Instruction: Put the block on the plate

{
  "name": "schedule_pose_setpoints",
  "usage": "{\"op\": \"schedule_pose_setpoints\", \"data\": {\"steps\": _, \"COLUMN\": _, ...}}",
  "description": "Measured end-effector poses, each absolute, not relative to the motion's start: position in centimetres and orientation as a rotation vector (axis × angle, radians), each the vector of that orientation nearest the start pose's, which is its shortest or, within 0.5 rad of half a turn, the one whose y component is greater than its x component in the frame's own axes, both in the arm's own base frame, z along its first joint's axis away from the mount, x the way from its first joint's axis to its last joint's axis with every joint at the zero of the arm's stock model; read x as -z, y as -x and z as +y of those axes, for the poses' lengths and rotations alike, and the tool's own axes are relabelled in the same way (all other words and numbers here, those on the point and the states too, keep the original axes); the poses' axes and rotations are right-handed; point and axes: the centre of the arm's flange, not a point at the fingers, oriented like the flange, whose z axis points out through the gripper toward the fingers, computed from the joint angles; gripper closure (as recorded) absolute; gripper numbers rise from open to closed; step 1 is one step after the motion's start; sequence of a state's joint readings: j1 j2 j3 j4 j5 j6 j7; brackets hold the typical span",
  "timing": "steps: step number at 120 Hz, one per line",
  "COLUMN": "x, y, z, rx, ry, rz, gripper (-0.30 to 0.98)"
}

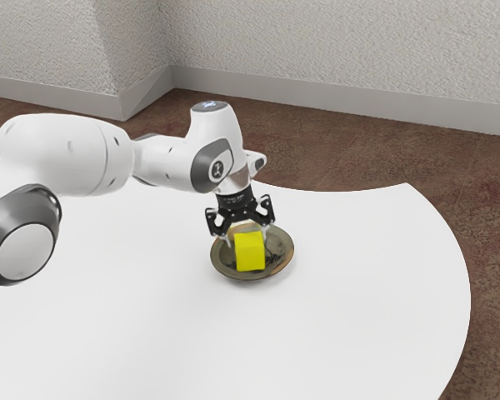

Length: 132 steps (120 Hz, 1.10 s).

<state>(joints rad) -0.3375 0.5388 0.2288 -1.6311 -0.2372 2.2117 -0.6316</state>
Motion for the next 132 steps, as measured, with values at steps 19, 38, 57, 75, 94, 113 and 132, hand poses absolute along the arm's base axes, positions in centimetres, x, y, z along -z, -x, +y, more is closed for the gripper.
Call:
{"op": "schedule_pose_setpoints", "data": {"steps": 19, "x": -35.0, "y": -68.0, "z": -10.1, "rx": 0.094, "ry": 3.101, "rz": -0.988, "gripper": 0.06}}
{"op": "schedule_pose_setpoints", "data": {"steps": 38, "x": -41.3, "y": -66.9, "z": -8.8, "rx": 0.135, "ry": 3.119, "rz": -0.927, "gripper": 0.03}}
{"op": "schedule_pose_setpoints", "data": {"steps": 57, "x": -46.0, "y": -64.1, "z": -6.7, "rx": 0.106, "ry": 3.139, "rz": -0.770, "gripper": 0.01}}
{"op": "schedule_pose_setpoints", "data": {"steps": 75, "x": -49.4, "y": -61.4, "z": -6.2, "rx": 0.090, "ry": 3.142, "rz": -0.511, "gripper": 0.01}}
{"op": "schedule_pose_setpoints", "data": {"steps": 94, "x": -51.8, "y": -60.4, "z": -4.8, "rx": 0.062, "ry": 3.141, "rz": -0.299, "gripper": 0.00}}
{"op": "schedule_pose_setpoints", "data": {"steps": 113, "x": -54.7, "y": -60.2, "z": -4.2, "rx": 0.047, "ry": 3.145, "rz": -0.128, "gripper": 0.00}}
{"op": "schedule_pose_setpoints", "data": {"steps": 132, "x": -57.2, "y": -60.0, "z": -3.4, "rx": 0.033, "ry": 3.147, "rz": -0.003, "gripper": 0.00}}
